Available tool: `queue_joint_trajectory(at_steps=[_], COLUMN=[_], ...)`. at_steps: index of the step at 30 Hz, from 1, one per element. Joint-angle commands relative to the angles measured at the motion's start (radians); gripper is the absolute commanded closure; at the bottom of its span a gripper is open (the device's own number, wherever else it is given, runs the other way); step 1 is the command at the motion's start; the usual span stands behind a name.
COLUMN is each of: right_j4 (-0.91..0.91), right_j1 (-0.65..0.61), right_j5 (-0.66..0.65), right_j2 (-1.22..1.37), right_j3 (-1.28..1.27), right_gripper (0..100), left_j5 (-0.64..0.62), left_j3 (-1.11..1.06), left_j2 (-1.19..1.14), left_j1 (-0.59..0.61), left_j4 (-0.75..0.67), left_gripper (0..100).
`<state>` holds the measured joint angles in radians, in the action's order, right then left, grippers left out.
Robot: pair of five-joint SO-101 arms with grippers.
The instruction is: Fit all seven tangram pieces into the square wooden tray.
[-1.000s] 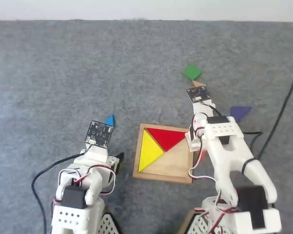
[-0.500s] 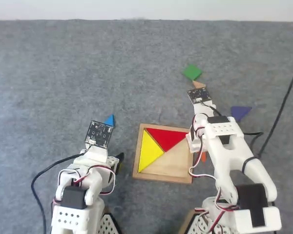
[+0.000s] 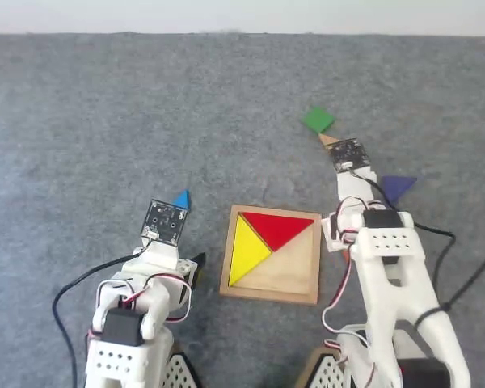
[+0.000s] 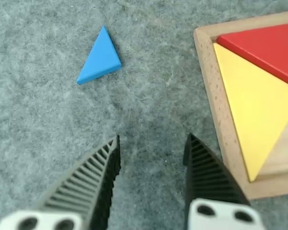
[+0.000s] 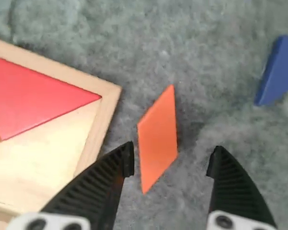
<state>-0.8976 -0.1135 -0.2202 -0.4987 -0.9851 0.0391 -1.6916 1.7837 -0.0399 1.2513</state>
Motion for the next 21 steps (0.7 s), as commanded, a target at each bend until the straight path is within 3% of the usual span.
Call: queue_joint_trajectory(at_steps=[1, 7, 13, 21], right_j4=[0.013, 0.012, 0.013, 0.008], right_j1=[-0.024, 0.021, 0.021, 0.012], right_j5=[-0.086, -0.227, -0.233, -0.218], right_j2=[0.12, 0.343, 0.449, 0.449], right_j3=[0.064, 0.201, 0.262, 0.261], right_gripper=[73.9, 73.8, 74.9, 93.5], left_j5=[0.002, 0.002, 0.002, 0.002], left_j3=[0.007, 0.007, 0.007, 0.007], left_j2=[0.008, 0.008, 0.008, 0.008], left_j1=[-0.005, -0.005, -0.005, -0.005], left_j4=[-0.005, -0.005, -0.005, -0.005], left_gripper=[79, 79, 79, 79])
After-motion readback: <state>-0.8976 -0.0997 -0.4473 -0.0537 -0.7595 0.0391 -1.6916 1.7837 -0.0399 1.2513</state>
